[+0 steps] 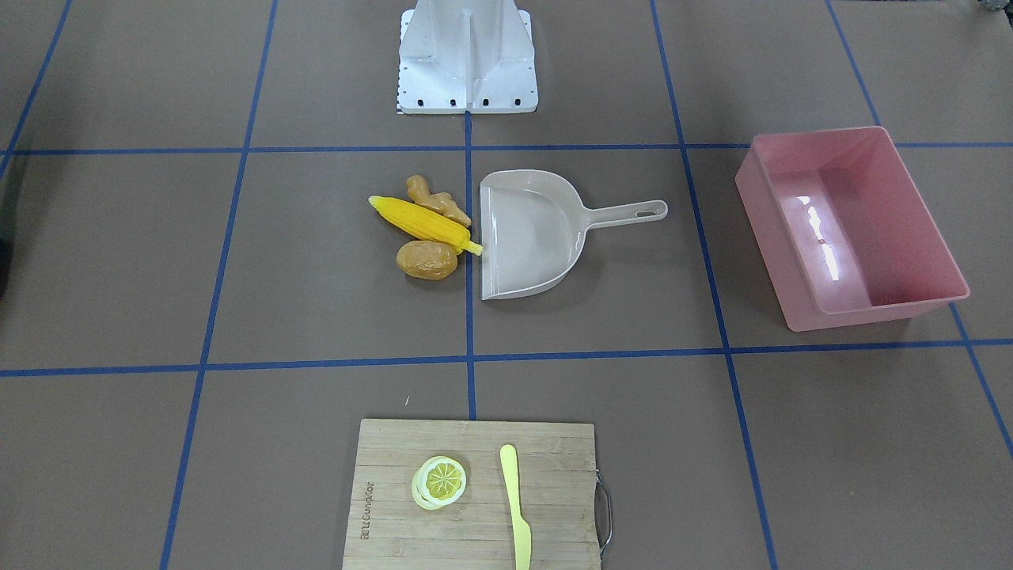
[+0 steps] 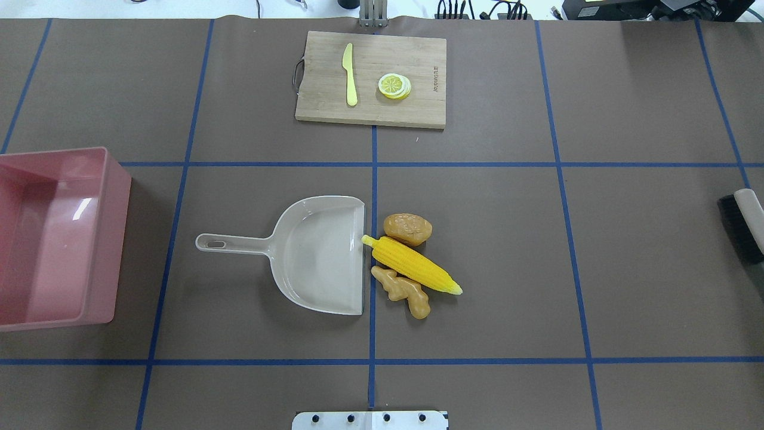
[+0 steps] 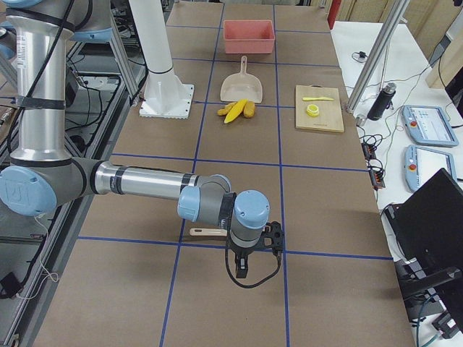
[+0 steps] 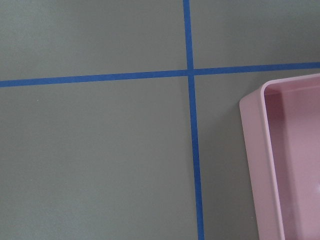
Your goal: Sweep and dump trash into bin
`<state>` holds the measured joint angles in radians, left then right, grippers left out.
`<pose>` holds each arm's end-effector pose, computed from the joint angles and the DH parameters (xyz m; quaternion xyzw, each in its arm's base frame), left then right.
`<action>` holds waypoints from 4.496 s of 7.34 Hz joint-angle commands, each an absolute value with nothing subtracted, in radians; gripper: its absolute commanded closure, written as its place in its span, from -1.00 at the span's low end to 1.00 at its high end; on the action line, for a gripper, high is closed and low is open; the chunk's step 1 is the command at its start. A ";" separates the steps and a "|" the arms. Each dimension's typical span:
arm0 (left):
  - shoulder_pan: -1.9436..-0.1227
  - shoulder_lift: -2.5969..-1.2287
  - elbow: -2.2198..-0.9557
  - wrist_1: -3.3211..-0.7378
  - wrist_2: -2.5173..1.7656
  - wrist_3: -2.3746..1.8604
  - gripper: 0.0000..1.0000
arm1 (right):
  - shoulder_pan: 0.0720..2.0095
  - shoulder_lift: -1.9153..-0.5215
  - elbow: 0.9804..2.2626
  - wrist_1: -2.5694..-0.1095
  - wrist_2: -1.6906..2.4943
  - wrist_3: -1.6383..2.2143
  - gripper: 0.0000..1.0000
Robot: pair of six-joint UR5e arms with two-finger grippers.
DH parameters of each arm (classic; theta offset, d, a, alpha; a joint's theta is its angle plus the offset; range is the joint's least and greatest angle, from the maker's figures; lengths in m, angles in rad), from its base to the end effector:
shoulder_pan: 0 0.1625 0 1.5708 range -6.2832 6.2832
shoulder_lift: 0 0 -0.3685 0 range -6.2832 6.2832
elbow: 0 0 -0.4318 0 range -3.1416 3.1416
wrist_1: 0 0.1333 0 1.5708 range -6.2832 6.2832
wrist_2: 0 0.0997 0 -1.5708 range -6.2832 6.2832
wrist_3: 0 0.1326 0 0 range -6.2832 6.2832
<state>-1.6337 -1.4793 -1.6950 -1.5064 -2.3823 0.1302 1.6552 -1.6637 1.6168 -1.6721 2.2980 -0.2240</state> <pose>-0.0681 -0.4913 0.6097 0.0236 0.3942 0.0247 0.9184 0.0856 -0.4756 0.6623 -0.0139 -0.3611 -0.0387 0.9316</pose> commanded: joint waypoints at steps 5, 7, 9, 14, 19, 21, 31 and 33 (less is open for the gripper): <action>-1.632 -1.477 -1.695 -1.505 -2.381 0.129 -0.97 | 1.643 -1.716 1.745 -1.684 2.306 -0.221 -1.00; -1.608 -1.503 -1.707 -1.506 -2.381 0.127 -0.97 | 1.612 -1.717 1.791 -1.805 2.310 -0.219 -1.00; -1.510 -1.572 -1.717 -1.505 -2.375 0.120 -0.97 | 1.559 -1.715 1.871 -1.802 2.333 -0.181 -1.00; -1.156 -1.895 -1.714 -1.505 -2.359 0.118 -0.97 | 1.413 -1.908 2.040 -1.680 2.237 0.003 -1.00; -0.808 -2.062 -1.720 -1.781 -2.158 0.115 -0.97 | 1.402 -2.025 1.783 -1.169 2.347 0.200 -0.96; -0.784 -2.062 -1.771 -1.815 -2.144 0.109 -0.97 | 1.335 -2.007 1.775 -1.148 2.344 0.358 -0.96; -0.649 -1.848 -1.743 -2.222 -2.151 0.180 -0.96 | 1.167 -1.988 1.704 -1.029 2.336 0.482 0.66; -0.591 -1.871 -1.720 -2.273 -2.151 0.147 -0.96 | 1.154 -1.990 1.706 -1.034 2.347 0.485 1.00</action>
<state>-0.6284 -1.8575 -1.7422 -2.2333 -2.1537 0.1718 1.1647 -1.9888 1.7045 -1.0320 2.3426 0.4825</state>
